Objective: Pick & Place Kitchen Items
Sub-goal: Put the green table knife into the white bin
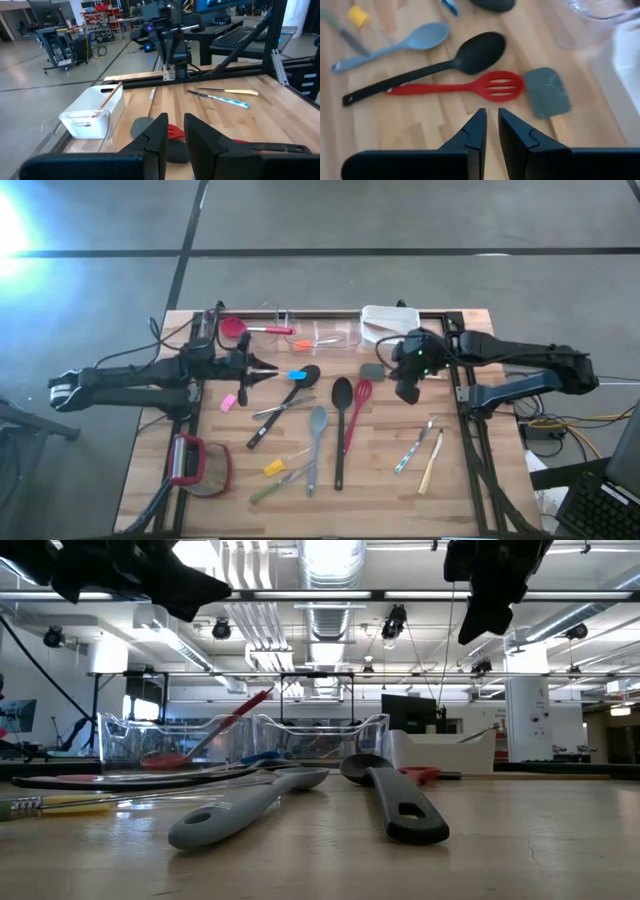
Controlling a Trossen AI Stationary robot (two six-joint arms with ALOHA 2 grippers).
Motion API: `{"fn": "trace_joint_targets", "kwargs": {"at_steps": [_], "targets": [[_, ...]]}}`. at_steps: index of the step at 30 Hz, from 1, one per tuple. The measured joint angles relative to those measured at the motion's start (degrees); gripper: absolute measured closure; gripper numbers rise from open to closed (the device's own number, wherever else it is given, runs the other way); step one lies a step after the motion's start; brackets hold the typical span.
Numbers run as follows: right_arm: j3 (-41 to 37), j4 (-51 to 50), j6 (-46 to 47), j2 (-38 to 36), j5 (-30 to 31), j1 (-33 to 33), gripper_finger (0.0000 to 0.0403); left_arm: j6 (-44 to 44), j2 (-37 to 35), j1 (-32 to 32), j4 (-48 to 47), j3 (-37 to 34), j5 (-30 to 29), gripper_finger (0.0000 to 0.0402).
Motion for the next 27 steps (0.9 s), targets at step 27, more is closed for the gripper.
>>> {"fn": "trace_joint_targets", "kwargs": {"at_steps": [27], "targets": [[0.8, 19.4, 0.9, 16.7, 2.1, 20.6, 0.036, -2.8, 0.1, 0.0, -9.6, 1.7, 1.9, 0.0335]]}}
